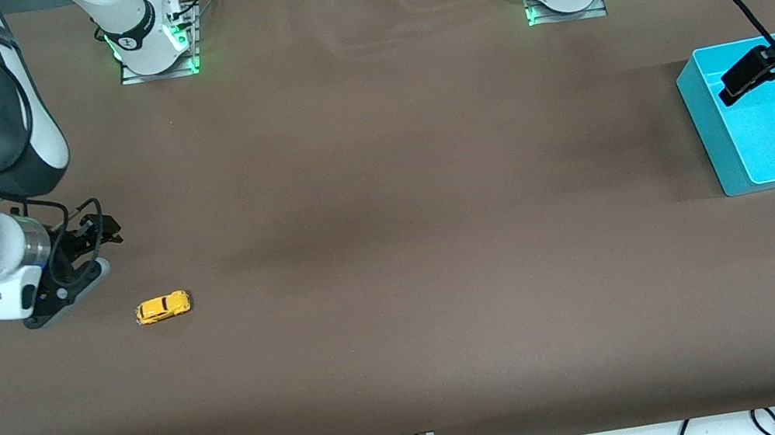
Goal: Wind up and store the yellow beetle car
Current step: 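Lower the open right gripper over the yellow car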
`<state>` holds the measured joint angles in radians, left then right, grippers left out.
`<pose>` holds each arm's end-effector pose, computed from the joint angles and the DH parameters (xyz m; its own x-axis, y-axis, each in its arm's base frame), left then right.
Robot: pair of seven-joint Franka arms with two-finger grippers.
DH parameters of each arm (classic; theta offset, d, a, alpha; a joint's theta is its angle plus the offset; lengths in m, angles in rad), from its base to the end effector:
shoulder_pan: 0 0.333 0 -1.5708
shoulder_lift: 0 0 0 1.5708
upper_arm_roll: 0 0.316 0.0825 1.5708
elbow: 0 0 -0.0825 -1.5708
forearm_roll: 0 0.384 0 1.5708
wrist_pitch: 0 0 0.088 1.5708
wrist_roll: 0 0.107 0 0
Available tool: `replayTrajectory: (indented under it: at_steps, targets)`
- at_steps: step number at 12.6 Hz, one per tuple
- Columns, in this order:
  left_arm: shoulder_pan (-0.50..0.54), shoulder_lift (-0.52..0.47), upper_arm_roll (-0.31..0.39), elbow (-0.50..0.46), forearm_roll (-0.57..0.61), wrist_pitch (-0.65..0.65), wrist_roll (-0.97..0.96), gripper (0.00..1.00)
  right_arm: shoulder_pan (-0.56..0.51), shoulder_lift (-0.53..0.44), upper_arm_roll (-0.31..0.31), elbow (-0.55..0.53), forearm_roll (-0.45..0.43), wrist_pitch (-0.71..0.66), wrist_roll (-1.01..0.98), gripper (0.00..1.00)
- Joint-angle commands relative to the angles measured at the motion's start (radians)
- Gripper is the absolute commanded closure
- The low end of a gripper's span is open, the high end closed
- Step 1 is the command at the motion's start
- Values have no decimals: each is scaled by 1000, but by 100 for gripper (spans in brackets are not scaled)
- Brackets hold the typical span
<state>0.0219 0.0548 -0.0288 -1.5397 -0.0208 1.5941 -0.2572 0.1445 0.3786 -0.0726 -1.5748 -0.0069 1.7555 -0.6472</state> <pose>0.5735 -0.0057 0.6104 0.9687 0.2481 -0.0061 0.2482 -0.9685 0.0215 0.6437 0.0511 0.4077 0.7324 0.6577 -0.1761 0.6531 -0.7517 -0.0915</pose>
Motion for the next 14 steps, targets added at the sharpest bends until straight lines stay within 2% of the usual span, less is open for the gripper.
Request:
replayTrajectory:
  at_steps: [1, 7, 14]
  targets:
    - [1, 5, -2, 12, -8, -5, 15, 0, -8, 64, -3, 19, -8, 60, -240, 1]
    - [1, 7, -2, 12, -8, -5, 15, 0, -36, 173, -4, -53, 5, 323, -667, 1]
    - [1, 7, -2, 13, -8, -5, 15, 0, -40, 192, -1, -206, 7, 570, -882, 1]
